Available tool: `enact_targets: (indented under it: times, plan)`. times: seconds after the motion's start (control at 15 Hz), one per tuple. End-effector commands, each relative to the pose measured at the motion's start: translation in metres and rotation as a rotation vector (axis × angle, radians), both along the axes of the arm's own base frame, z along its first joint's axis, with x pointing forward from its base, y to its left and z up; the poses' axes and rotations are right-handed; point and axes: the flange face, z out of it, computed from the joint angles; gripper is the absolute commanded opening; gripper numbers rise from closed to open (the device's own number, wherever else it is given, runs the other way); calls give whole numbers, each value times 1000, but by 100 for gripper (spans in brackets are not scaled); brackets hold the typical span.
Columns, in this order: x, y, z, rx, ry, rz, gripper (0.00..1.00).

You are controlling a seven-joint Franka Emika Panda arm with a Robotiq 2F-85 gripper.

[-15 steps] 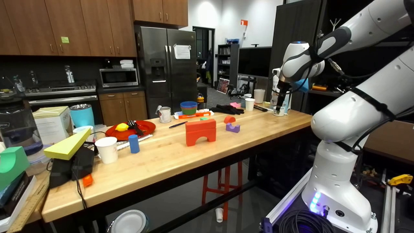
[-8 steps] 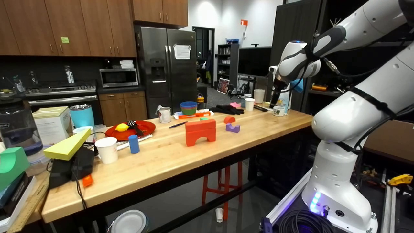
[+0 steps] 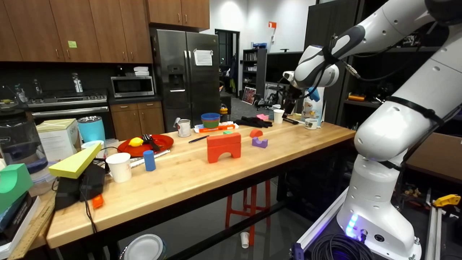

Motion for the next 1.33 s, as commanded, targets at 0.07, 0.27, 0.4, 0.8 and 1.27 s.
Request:
enact_targets:
  times: [0.07, 0.27, 0.4, 0.8, 1.27]
  plan:
    - [19, 20, -29, 89, 49, 55, 100]
    - [23, 30, -45, 143, 102, 54, 100]
    - [25, 33, -54, 149, 149, 46, 100]
    - [38, 50, -64, 164, 212, 60, 100]
    - [66, 47, -40, 93, 143, 23, 100]
